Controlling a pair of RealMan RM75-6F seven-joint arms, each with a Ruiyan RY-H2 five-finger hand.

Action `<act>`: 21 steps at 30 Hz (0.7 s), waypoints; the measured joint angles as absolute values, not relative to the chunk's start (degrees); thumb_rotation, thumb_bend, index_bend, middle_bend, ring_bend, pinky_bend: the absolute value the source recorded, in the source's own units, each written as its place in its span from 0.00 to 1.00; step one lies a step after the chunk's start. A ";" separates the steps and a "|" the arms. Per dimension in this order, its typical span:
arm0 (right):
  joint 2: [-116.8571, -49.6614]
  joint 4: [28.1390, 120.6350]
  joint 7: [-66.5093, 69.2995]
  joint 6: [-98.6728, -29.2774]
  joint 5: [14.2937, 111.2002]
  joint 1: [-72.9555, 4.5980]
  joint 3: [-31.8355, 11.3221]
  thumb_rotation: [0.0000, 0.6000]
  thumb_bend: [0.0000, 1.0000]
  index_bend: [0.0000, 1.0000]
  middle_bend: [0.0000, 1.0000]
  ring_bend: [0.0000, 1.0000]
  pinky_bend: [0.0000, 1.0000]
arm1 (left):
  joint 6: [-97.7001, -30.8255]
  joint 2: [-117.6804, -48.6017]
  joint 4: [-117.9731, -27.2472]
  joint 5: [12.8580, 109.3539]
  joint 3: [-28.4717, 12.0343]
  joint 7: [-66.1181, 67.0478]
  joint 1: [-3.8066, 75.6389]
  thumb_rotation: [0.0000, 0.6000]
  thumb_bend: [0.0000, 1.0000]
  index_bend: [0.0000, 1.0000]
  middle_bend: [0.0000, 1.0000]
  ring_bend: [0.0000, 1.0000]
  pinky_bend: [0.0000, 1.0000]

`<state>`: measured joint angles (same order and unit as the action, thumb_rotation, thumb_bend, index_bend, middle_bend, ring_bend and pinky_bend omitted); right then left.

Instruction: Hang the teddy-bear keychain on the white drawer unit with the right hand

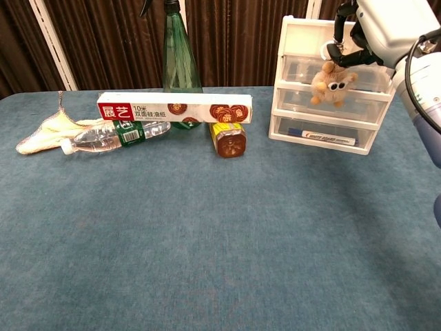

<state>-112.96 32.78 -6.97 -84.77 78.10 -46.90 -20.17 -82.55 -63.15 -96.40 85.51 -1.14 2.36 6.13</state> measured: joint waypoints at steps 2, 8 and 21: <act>-112.79 33.21 -7.36 -84.48 77.90 -46.88 -20.20 1.00 0.43 0.61 1.00 1.00 0.92 | -82.62 -63.15 -96.38 85.63 -1.07 2.34 6.09 0.93 0.05 0.00 0.00 0.00 0.00; -112.27 33.94 -8.33 -83.83 77.49 -46.56 -20.16 1.00 0.43 0.61 1.00 1.00 0.92 | -82.57 -63.23 -96.33 85.57 -1.12 2.51 6.12 0.93 0.05 0.00 0.00 0.00 0.00; -112.49 33.08 -8.31 -82.19 76.81 -45.95 -19.73 1.00 0.43 0.61 1.00 1.00 0.92 | -82.39 -63.36 -96.24 85.32 -1.18 2.92 6.18 0.93 0.05 0.00 0.00 0.00 0.00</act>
